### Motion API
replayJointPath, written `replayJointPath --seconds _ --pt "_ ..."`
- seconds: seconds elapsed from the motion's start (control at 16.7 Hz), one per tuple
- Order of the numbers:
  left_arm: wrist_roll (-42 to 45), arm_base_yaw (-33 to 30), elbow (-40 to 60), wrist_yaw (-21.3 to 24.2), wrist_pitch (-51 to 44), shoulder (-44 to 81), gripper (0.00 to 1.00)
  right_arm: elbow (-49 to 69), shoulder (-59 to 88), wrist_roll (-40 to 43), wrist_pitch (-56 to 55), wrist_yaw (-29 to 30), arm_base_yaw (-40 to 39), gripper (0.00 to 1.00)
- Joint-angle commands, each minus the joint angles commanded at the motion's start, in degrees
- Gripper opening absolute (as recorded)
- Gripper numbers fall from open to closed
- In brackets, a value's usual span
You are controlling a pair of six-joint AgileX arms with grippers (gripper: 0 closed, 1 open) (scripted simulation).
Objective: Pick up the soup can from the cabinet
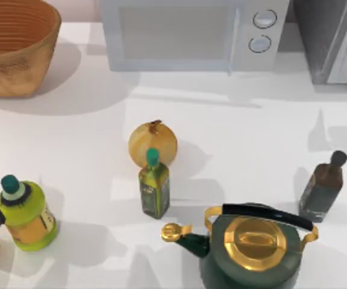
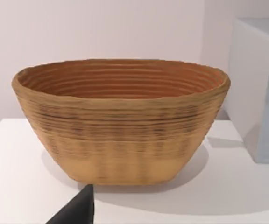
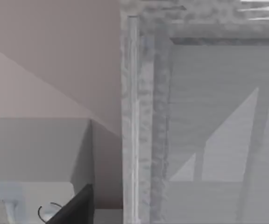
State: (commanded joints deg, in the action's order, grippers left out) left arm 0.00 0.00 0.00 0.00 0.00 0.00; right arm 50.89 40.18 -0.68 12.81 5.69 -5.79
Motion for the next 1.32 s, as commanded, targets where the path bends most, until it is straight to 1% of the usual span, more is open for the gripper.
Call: replayJointPath --seconds 0.18,0.36,0.6,0.78,1.14,1.32 --pt "0.0 0.0 0.0 0.0 0.0 0.0 1.0 17.64 12.14 -0.14 3.69 1.86 -1.64 1.0" --pt "0.0 0.0 0.0 0.0 0.0 0.0 1.0 32.53 22.64 -0.21 6.94 3.51 -3.04 1.0" --pt "0.0 0.0 0.0 0.0 0.0 0.0 1.0 45.36 32.63 -0.23 10.07 5.08 -4.36 1.0" --pt "0.0 0.0 0.0 0.0 0.0 0.0 1.0 48.82 35.78 -0.22 11.08 5.57 -4.77 1.0" --pt "0.0 0.0 0.0 0.0 0.0 0.0 1.0 48.59 35.88 -0.21 10.8 5.73 -4.76 1.0" --pt "0.0 0.0 0.0 0.0 0.0 0.0 1.0 46.99 37.61 -0.18 7.44 9.0 -7.92 1.0"
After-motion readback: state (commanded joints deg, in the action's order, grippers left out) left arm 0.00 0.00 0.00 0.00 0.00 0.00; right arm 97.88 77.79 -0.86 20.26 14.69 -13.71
